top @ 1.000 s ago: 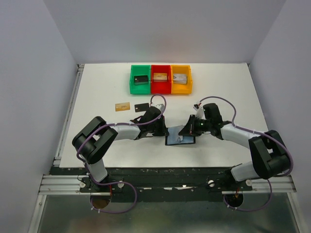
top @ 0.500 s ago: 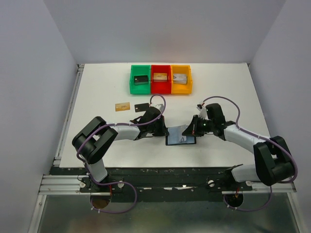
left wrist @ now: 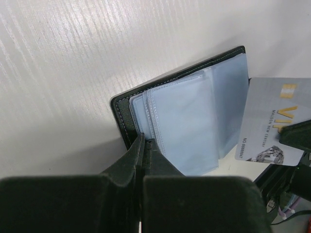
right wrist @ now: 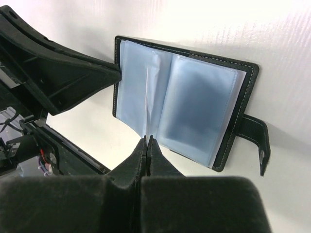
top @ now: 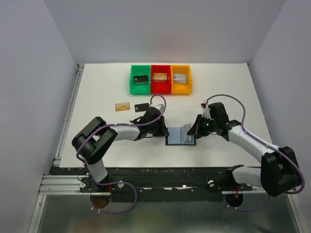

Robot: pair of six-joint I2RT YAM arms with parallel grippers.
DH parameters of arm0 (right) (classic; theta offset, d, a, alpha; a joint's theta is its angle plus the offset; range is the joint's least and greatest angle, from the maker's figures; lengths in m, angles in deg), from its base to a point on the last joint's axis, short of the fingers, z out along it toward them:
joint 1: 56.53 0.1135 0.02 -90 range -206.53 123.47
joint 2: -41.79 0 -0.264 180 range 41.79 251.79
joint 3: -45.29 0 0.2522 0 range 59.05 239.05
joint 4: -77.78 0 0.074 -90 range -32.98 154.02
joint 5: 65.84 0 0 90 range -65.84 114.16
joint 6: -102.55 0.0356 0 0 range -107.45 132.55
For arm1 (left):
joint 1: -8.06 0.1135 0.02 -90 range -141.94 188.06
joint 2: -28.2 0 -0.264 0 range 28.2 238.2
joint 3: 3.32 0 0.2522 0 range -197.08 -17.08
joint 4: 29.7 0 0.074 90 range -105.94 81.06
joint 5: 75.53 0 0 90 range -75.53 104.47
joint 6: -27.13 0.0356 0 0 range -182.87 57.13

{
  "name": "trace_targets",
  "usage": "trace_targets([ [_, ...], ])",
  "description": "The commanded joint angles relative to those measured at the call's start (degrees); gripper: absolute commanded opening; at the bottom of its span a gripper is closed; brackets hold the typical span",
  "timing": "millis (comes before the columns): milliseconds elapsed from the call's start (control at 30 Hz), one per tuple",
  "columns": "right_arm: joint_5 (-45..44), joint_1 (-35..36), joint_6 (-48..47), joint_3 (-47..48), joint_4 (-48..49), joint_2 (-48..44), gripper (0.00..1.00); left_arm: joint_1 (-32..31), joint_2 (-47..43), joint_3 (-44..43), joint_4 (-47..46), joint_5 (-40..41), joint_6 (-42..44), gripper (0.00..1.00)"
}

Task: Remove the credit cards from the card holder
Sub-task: Remove the credit card from the card holder.

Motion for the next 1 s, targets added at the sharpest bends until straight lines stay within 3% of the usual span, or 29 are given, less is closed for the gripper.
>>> trace_targets([
  [0,-3.57,-0.24,-2.31,2.2,-4.85,-4.98,0.0,-0.81,-1.52,0.81,5.39,2.63,2.21,0.0],
  [67,-3.48,-0.24,-3.01,2.38,-4.94,-8.31,0.0,-0.9,-3.45,-0.68,7.76,3.07,2.82,0.06],
  [200,-3.13,-0.23,-4.94,3.69,-5.99,-14.91,0.0,-1.07,-9.6,-2.53,9.18,3.51,3.97,0.45],
  [267,-1.82,-0.24,-6.7,5.45,-7.57,-16.15,0.0,-1.16,-13.03,-3.41,9.79,3.69,3.79,0.56],
  [433,3.37,0.9,-12.32,10.81,-11.62,-15.89,0.0,-1.16,-22.25,-6.31,15.75,5.88,5.72,0.69],
  [567,-0.4,8.45,-16.88,12.14,-10.85,-16.85,0.0,0.76,-31.74,-3.08,16.05,9.24,7.04,0.8],
  [667,1.17,10.57,-18.57,9.85,-6.44,-20.54,0.0,6.02,-38.51,3.77,3.15,-2.86,8.01,0.77],
  [800,14.5,10.66,-25.23,17.47,-17.48,-17.23,0.0,13.41,-43.36,7.39,-5.31,-19.9,8.19,0.75],
  [867,21.01,10.75,-28.05,22.04,-23.89,-13.53,0.0,16.49,-42.93,6.78,-8.91,-33.25,8.1,0.75],
  [967,23.85,13.12,-31.39,26.1,-30.33,-10.88,0.0,17.47,-40.82,6.08,-16.9,-47.25,5.03,0.75],
])
